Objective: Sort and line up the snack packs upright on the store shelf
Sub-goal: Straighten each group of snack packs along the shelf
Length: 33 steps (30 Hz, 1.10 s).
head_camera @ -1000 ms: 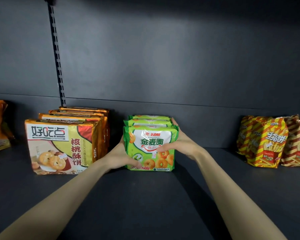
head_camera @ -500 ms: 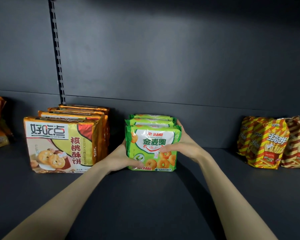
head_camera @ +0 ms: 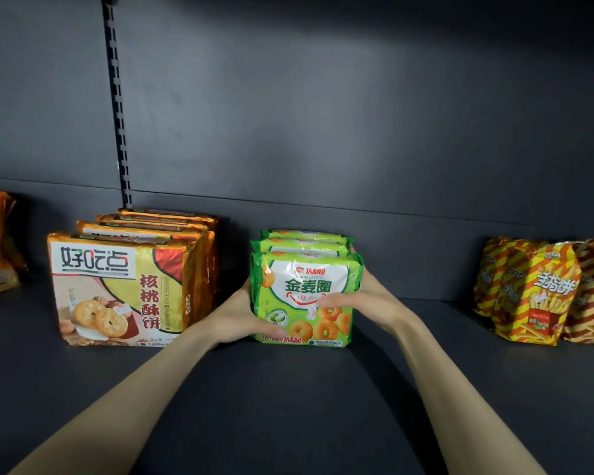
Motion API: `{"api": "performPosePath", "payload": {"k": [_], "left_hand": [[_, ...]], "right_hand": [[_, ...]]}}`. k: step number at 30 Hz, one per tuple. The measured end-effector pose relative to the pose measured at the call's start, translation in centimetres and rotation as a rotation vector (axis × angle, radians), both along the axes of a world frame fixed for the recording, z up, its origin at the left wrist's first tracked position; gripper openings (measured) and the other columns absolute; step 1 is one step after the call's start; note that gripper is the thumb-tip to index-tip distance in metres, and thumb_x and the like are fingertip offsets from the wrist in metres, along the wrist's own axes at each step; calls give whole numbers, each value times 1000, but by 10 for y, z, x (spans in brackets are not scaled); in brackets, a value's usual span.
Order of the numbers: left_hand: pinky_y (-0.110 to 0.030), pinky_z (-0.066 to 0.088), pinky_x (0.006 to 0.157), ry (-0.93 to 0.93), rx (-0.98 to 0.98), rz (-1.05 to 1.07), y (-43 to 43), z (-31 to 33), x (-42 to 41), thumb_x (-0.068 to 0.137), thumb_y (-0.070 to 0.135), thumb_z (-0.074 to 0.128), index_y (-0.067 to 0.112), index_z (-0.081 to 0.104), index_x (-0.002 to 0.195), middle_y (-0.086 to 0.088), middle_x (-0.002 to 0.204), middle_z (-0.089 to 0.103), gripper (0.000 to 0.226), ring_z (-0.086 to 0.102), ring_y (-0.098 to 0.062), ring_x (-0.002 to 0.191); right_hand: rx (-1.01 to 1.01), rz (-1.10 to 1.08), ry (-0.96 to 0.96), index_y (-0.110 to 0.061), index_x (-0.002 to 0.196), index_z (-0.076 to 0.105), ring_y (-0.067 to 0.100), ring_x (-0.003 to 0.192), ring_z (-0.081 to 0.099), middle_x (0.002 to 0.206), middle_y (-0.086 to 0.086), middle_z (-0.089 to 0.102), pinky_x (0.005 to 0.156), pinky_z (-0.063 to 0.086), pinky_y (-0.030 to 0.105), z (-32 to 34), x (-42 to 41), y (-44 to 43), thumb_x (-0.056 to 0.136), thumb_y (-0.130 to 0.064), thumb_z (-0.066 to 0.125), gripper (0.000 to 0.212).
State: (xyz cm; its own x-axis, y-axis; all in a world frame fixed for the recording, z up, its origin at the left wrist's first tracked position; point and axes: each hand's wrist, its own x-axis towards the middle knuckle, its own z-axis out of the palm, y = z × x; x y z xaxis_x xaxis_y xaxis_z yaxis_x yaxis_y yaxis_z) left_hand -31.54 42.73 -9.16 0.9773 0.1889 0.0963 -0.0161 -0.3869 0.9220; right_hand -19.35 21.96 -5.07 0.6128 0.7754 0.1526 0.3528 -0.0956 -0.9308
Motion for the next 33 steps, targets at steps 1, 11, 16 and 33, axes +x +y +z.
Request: {"api": "performPosePath", "payload": {"k": [1, 11, 16, 33], "left_hand": [[-19, 54, 82, -5, 1, 3, 2, 0, -1, 61, 3, 86, 21, 32, 138, 5, 114, 66, 96, 65, -6, 102], [-19, 52, 84, -1, 2, 32, 4, 3, -7, 62, 2, 85, 22, 30, 139, 7, 114, 64, 96, 63, -6, 102], [-13, 52, 75, -1, -26, 46, 7, 3, -11, 62, -3, 83, 20, 34, 134, 8, 112, 63, 90, 62, -4, 99], [-25, 53, 83, 7, -118, 94, 7, 4, -14, 59, 3, 87, 22, 45, 127, 5, 106, 69, 82, 65, -10, 99]], "right_hand": [[1, 4, -3, -21, 139, 37, 13, 106, 66, 120, -4, 67, 76, 55, 21, 0, -1, 2, 71, 0, 79, 83], [17, -2, 20, -19, 138, 38, 10, 104, 67, 119, -4, 67, 73, 54, 18, -5, -4, 9, 72, -1, 77, 79], [-1, 2, 14, -22, 139, 38, 10, 107, 65, 122, -7, 66, 85, 55, 25, -7, -5, 15, 74, -7, 78, 78], [-21, 18, -23, -24, 140, 35, 9, 113, 62, 127, -9, 63, 93, 52, 28, -8, -7, 19, 76, -11, 77, 77]]}}
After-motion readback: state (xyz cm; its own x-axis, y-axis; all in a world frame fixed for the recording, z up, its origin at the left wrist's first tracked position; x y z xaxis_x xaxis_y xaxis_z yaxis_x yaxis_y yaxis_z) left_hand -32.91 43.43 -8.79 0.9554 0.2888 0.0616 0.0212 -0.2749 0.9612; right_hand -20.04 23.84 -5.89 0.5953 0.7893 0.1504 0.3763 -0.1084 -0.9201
